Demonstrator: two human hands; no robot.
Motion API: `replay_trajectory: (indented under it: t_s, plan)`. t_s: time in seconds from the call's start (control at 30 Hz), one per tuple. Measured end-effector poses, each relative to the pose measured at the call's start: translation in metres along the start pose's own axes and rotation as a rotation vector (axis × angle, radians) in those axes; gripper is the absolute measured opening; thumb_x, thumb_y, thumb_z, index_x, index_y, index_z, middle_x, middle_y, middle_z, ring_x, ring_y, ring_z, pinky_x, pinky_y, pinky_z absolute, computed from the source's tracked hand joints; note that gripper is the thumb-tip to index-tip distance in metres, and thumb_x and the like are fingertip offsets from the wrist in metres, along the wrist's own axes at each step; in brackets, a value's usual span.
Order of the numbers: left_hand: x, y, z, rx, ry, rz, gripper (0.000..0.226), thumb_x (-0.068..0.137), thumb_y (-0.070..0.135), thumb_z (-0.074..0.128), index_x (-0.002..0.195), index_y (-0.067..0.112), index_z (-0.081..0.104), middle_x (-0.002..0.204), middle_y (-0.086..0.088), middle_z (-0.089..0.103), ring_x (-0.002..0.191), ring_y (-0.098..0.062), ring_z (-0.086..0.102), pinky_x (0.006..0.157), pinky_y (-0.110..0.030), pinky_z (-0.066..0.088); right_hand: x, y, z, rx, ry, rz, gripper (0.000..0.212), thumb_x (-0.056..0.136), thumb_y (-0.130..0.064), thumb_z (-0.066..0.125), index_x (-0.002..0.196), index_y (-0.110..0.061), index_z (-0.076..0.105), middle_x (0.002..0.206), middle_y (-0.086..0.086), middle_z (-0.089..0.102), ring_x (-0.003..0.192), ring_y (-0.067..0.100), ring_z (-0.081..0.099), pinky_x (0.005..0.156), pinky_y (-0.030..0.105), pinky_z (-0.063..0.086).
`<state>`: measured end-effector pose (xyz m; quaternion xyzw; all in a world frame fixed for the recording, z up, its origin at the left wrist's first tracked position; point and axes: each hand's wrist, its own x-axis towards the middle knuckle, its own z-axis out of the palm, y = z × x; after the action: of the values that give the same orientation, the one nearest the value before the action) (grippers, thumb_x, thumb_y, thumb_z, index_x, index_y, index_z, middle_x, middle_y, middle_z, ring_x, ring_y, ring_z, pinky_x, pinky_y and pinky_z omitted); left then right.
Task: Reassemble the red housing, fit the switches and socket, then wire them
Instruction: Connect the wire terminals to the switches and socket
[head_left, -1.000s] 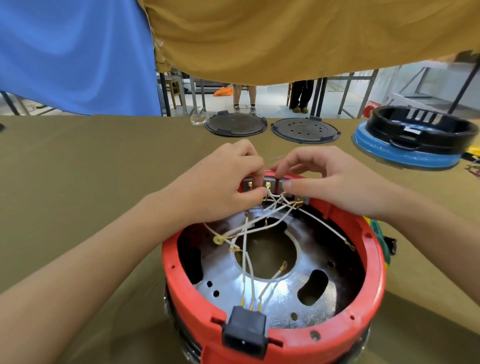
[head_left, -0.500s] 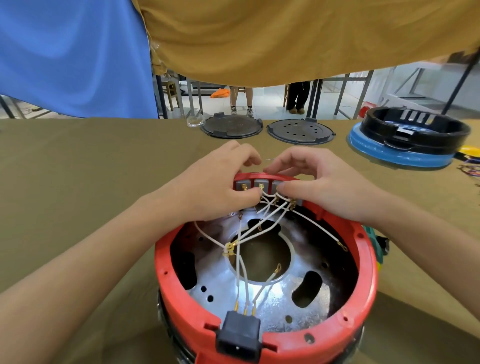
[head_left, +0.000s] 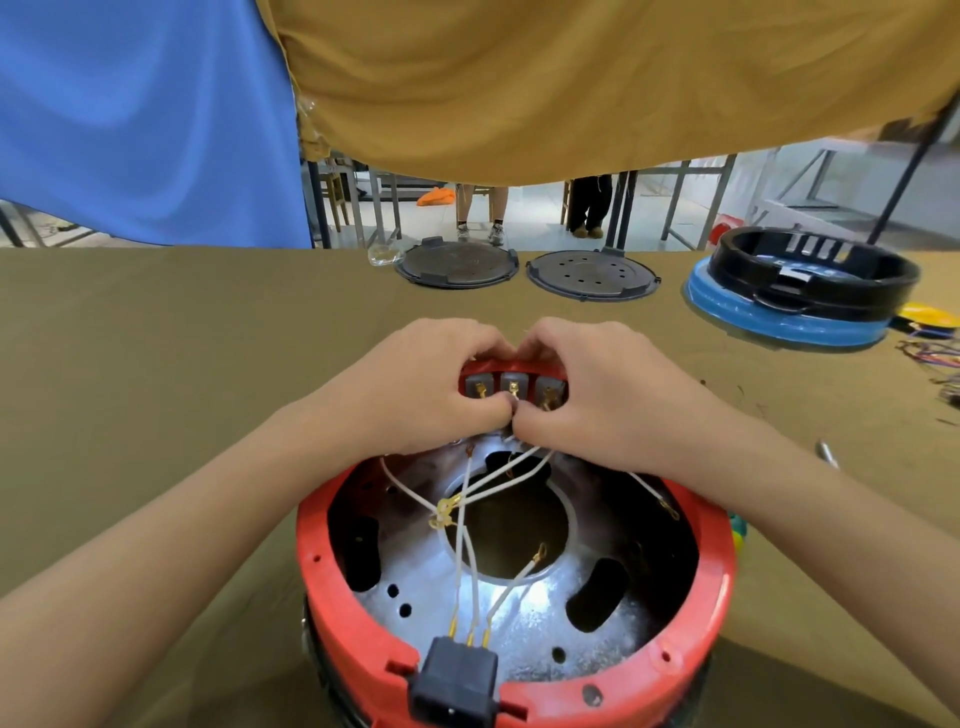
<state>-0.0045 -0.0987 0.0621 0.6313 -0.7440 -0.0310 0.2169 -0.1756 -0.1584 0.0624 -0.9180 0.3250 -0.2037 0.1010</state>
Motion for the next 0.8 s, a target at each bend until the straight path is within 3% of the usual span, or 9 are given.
replay_trajectory:
  t_s: [0.2, 0.33, 0.5, 0.67, 0.73, 0.8]
  plan:
    - [0.0, 0.004, 0.0, 0.037, -0.01, -0.018, 0.046, 0.073, 0.048, 0.051, 0.111, 0.025, 0.064, 0.101, 0.009, 0.065, 0.092, -0.013, 0.059, 0.083, -0.038, 0.049, -0.001, -0.001, -0.002, 0.052, -0.017, -0.004, 0.032, 0.08, -0.041, 0.066, 0.106, -0.022, 0.065, 0.086, -0.006, 0.068, 0.078, 0.014, 0.064, 0.071, 0.038, 0.055]
    - [0.001, 0.002, 0.001, 0.02, 0.004, -0.009, 0.029, 0.083, 0.038, 0.062, 0.108, 0.024, 0.064, 0.097, 0.01, 0.064, 0.089, -0.012, 0.058, 0.079, -0.036, 0.049, -0.001, -0.001, -0.003, 0.076, -0.021, 0.003, 0.033, 0.081, -0.04, 0.065, 0.109, -0.023, 0.066, 0.089, -0.008, 0.068, 0.081, 0.011, 0.064, 0.073, 0.036, 0.055]
    - [0.0, 0.002, 0.0, -0.021, 0.007, -0.011, 0.031, 0.082, 0.031, 0.066, 0.111, 0.023, 0.066, 0.098, 0.009, 0.067, 0.087, -0.01, 0.06, 0.081, -0.036, 0.05, -0.001, 0.003, -0.006, 0.194, -0.033, 0.046, 0.028, 0.081, -0.038, 0.064, 0.107, -0.028, 0.069, 0.09, -0.013, 0.07, 0.084, 0.002, 0.064, 0.079, 0.03, 0.055]
    - [-0.001, 0.001, -0.002, -0.063, -0.022, -0.024, 0.034, 0.082, 0.033, 0.067, 0.115, 0.027, 0.065, 0.099, 0.011, 0.068, 0.089, -0.006, 0.062, 0.083, -0.032, 0.049, 0.005, 0.018, -0.022, 0.426, -0.152, 0.125, 0.027, 0.09, -0.015, 0.059, 0.11, -0.031, 0.068, 0.099, -0.013, 0.075, 0.093, 0.006, 0.07, 0.091, 0.034, 0.054]
    - [-0.001, -0.001, -0.005, -0.068, -0.056, -0.021, 0.033, 0.082, 0.034, 0.067, 0.115, 0.028, 0.065, 0.104, 0.012, 0.068, 0.094, -0.005, 0.061, 0.086, -0.027, 0.049, 0.006, 0.026, -0.028, 0.449, -0.176, 0.131, 0.029, 0.09, -0.012, 0.061, 0.111, -0.03, 0.068, 0.102, -0.015, 0.074, 0.096, 0.0, 0.068, 0.096, 0.033, 0.052]
    - [-0.002, -0.004, -0.011, -0.087, -0.11, -0.026, 0.033, 0.084, 0.035, 0.069, 0.116, 0.033, 0.062, 0.108, 0.017, 0.066, 0.098, -0.001, 0.06, 0.083, -0.012, 0.046, 0.006, 0.031, -0.033, 0.458, -0.209, 0.129, 0.03, 0.087, -0.01, 0.066, 0.11, -0.029, 0.069, 0.102, -0.014, 0.074, 0.096, 0.0, 0.068, 0.097, 0.034, 0.052]
